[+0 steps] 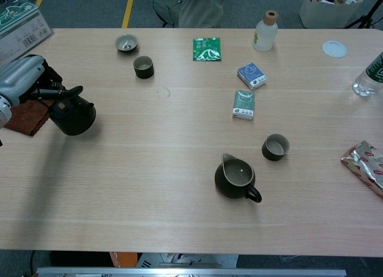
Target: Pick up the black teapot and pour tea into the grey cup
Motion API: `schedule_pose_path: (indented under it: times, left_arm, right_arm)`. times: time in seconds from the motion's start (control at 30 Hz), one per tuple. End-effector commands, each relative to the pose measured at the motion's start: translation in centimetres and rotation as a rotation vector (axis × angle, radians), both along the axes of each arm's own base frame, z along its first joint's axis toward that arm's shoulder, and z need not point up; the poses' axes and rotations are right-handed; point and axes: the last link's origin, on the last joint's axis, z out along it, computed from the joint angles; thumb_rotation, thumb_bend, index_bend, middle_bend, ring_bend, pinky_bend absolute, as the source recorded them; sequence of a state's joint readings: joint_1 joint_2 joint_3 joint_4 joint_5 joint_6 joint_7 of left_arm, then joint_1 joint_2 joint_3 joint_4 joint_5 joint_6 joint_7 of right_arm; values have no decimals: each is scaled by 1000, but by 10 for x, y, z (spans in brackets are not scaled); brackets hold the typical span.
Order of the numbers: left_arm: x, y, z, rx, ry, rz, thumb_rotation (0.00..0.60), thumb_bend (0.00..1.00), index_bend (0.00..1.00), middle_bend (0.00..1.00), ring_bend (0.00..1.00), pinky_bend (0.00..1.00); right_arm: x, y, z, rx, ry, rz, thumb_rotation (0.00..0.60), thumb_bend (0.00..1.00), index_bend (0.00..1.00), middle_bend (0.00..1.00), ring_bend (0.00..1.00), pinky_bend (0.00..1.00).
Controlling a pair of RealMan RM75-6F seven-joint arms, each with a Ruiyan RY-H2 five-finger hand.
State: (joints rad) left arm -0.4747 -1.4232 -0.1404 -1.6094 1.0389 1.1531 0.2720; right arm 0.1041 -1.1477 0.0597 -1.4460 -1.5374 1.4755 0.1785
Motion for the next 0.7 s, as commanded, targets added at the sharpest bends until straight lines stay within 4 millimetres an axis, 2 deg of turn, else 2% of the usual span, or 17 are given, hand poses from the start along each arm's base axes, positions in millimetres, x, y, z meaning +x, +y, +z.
schedule_pose_path:
  times: [0.03,0.17,0.23,0.4,0.47,0.6,0.63,0.7]
  left_arm:
    - [-1,1,1,7,0,4,245,210,940,1000,800,0]
    - [-2,1,4,21,5,3,328,289,940,1000,801,0]
    - [-2,1,5,30,1,4,338,320,939,1000,801,0]
    - [-3,1,9,47,0,3,339,327,935,1000,801,0]
    - [-3,1,10,51,0,0,359,329,932,1000,798,0]
    - [-3,-1,12,55,5,-13,542,346,922,1000,791,0]
    - [-3,-2,13,56,5,-15,572,353,919,1000,790,0]
    - [-2,-2,14,59,-2,-19,594,358,915,1000,787,0]
  right_arm:
    - [1,0,0,0,0,2,600,348,319,321,208,225]
    - [2,0,-1,2,-1,7,600,348,319,321,208,225]
    - [3,0,-1,2,-1,9,600,348,319,321,208,225]
    - [5,-1,-2,8,0,20,600,348,319,321,208,225]
    - [7,-1,-3,12,1,27,600,348,318,321,208,225]
    - [10,-1,-4,20,2,43,600,348,319,321,208,225]
    - [11,-1,-5,23,3,45,600,348,318,321,208,225]
    - [12,-1,-5,26,4,49,600,348,318,321,208,225]
